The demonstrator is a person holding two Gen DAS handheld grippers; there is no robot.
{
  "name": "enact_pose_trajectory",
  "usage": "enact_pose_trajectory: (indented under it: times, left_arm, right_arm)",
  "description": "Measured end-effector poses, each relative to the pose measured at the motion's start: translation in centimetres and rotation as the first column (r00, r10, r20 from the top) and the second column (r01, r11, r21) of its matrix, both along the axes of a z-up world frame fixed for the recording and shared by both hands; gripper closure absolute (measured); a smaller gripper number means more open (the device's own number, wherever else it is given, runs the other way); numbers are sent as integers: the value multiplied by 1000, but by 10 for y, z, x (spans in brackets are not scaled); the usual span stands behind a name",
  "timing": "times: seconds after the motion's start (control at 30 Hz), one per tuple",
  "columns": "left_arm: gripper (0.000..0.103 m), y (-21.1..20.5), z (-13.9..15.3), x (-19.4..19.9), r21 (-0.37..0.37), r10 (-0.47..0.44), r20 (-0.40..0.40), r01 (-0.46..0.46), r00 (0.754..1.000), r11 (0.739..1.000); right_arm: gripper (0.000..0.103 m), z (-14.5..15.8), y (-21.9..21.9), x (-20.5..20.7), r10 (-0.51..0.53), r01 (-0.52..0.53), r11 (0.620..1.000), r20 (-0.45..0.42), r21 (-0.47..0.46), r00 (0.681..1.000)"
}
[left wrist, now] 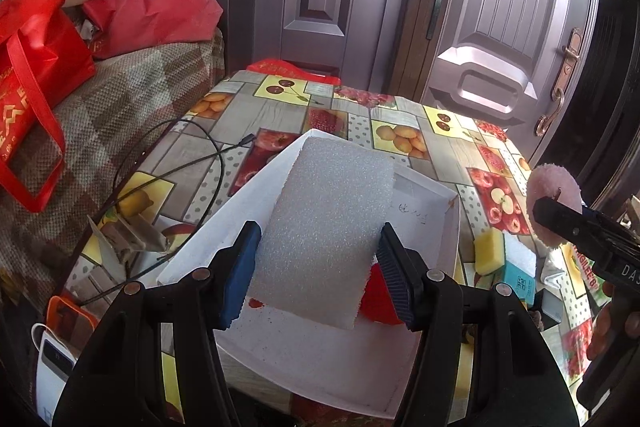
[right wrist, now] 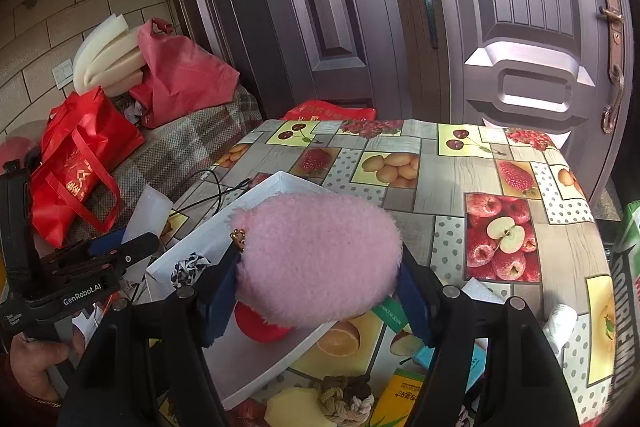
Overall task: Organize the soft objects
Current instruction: 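Carry the pink ball with the right tool while the left tool lowers the foam block into the tray, then open the right tool to drop the pink ball in the tray while the left tool withdraws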
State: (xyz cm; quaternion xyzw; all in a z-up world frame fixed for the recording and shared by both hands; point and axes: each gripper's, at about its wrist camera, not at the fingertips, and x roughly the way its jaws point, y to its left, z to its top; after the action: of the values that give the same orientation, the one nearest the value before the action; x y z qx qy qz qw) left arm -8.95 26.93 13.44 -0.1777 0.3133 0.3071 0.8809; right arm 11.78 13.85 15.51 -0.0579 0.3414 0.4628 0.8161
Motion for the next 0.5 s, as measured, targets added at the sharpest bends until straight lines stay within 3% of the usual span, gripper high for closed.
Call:
enact_pose_trajectory:
  times: [0.17,0.5]
  left_arm:
    - [44,5,-30,13,-57,-8,-47,6,999,998]
    - [41,28,-58,16,-115,41,-57,-47,998,992]
  right_arm:
    - [32,-30,27,8,19,-22,998,-59,-51,998]
    - [29,-62,71,14,53,-60,993,-69,-102,996]
